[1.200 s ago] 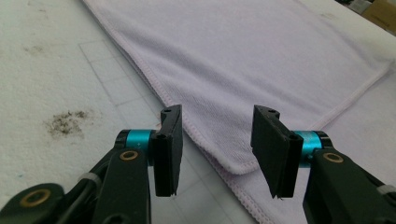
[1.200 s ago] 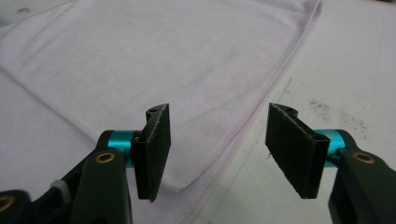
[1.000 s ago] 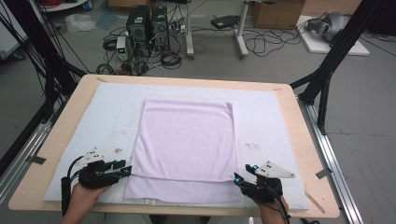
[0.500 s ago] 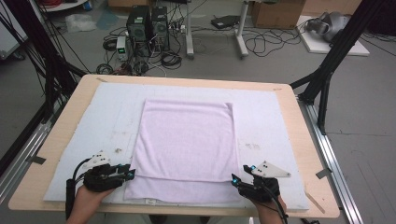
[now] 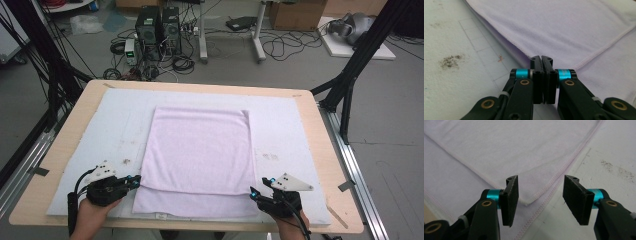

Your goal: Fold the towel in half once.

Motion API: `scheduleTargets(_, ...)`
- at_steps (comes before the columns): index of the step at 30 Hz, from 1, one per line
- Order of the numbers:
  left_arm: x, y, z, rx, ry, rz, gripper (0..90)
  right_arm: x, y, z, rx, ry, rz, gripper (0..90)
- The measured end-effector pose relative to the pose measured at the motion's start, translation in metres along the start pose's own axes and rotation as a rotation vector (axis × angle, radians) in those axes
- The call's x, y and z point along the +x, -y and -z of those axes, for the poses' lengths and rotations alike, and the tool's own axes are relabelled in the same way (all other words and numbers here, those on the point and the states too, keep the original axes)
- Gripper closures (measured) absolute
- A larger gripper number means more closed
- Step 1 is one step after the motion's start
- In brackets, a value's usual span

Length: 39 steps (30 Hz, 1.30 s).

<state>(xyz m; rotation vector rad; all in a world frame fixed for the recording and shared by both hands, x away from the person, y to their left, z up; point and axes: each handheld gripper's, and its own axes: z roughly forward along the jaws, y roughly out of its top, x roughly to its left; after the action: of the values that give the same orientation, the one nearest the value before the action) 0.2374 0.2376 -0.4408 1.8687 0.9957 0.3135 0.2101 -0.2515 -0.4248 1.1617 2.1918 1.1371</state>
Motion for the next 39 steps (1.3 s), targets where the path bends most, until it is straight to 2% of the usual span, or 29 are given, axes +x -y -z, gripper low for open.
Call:
scheduleTargets(8, -0.002, -0.002, 0.002, -0.028, -0.004, -0.003, 87.7, 0.004, 0.002, -0.007, 0.053, -0.027, 0.014, 46.0)
scheduleTargets(14, -0.002, -0.002, 0.003, -0.028, 0.001, 0.005, 87.8, 0.003, 0.002, -0.008, 0.054, -0.034, 0.011, 47.5)
scheduleTargets(16, -0.002, -0.001, 0.003, -0.029, 0.002, 0.012, 87.8, 0.002, 0.004, -0.010, 0.052, -0.055, 0.002, 48.9)
scheduleTargets(18, -0.002, -0.001, 0.003, -0.025, 0.006, 0.012, 87.8, 0.002, 0.006, -0.014, 0.067, -0.076, 0.001, 51.2)
scheduleTargets(21, -0.003, -0.001, 0.004, -0.029, 0.011, 0.018, 87.9, 0.006, 0.008, -0.020, 0.093, -0.070, 0.033, 59.5)
scheduleTargets(26, -0.002, 0.001, 0.007, -0.028, 0.021, 0.028, 88.0, 0.011, 0.007, -0.022, 0.103, -0.069, 0.113, 86.0)
scheduleTargets(34, -0.007, 0.005, 0.020, -0.045, 0.049, 0.054, 88.0, 0.010, 0.003, -0.007, 0.067, -0.093, 0.107, 87.6)
scheduleTargets(39, -0.013, 0.007, 0.029, -0.044, 0.069, 0.042, 88.0, 0.011, 0.008, 0.007, 0.038, -0.117, 0.116, 89.9)
